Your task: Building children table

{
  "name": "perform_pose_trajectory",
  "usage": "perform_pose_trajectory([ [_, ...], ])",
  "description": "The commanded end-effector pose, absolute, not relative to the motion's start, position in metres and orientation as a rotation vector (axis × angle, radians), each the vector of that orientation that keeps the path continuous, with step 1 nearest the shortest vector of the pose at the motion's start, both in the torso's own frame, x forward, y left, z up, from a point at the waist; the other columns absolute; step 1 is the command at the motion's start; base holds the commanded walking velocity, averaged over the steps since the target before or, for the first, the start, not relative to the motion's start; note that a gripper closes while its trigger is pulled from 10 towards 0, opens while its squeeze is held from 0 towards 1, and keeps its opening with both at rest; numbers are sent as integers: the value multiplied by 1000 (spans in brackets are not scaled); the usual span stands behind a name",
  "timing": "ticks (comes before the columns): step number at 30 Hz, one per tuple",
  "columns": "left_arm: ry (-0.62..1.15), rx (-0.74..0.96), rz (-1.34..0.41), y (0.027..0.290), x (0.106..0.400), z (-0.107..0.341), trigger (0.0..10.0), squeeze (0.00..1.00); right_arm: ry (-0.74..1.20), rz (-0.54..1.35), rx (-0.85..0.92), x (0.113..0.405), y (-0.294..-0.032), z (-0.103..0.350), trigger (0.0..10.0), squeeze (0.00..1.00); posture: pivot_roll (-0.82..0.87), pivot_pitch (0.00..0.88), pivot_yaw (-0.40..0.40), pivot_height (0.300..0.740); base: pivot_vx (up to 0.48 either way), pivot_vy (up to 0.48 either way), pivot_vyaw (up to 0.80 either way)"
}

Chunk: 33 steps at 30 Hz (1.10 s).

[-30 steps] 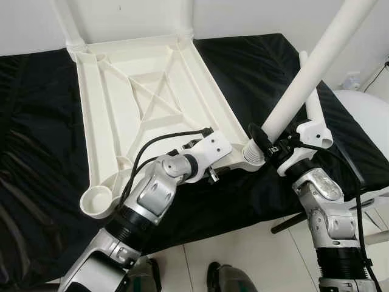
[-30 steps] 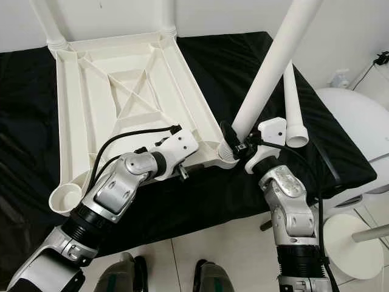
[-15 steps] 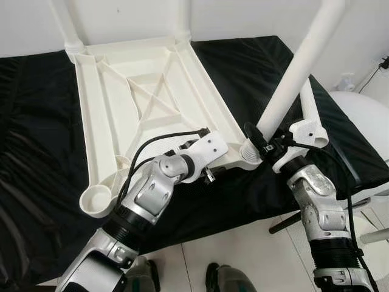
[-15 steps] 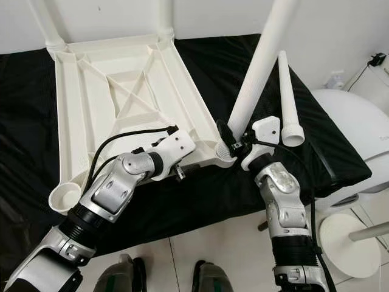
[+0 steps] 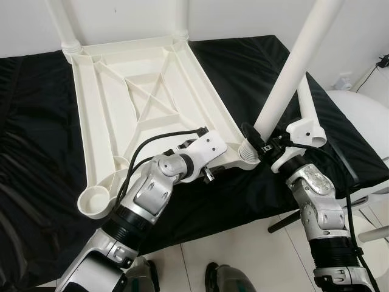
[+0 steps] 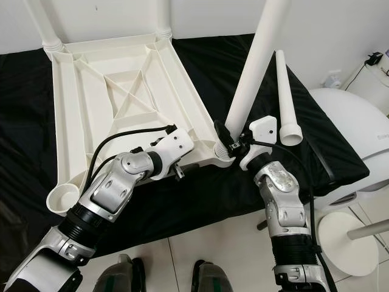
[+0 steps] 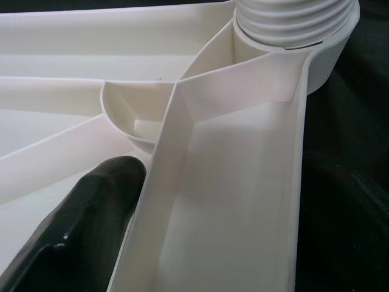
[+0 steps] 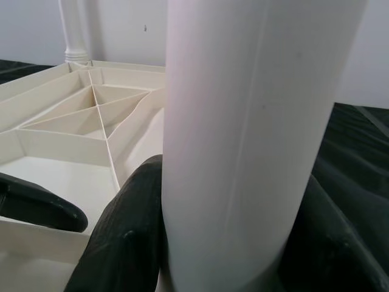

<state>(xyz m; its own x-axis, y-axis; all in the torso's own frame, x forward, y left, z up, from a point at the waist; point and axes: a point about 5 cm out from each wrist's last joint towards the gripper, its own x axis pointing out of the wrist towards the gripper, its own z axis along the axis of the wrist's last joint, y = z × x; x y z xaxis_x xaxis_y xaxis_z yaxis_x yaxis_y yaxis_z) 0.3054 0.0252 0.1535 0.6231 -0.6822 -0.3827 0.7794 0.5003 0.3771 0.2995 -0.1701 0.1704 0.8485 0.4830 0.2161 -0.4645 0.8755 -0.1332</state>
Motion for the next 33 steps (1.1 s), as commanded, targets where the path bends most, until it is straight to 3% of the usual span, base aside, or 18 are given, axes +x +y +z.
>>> perform_pose_trajectory([
  [1, 231, 556, -844, 31, 306, 145, 10000, 0, -184, 516, -82, 296, -167, 152, 10000, 0, -28, 104, -31, 740, 0, 0, 0],
  [9, 232, 555, -840, 31, 307, 146, 10000, 0, -232, 520, -124, 286, -166, 150, 10000, 0, -32, 106, -27, 740, 0, 0, 0],
  [22, 229, 555, -843, 31, 307, 147, 10000, 0, -33, 501, -31, 313, -176, 143, 10000, 0, -25, 91, -25, 740, 0, 0, 0],
  [33, 226, 556, -844, 30, 305, 146, 10000, 0, 26, 532, -3, 308, -184, 135, 10000, 0, -27, 85, -28, 740, 0, 0, 0],
])
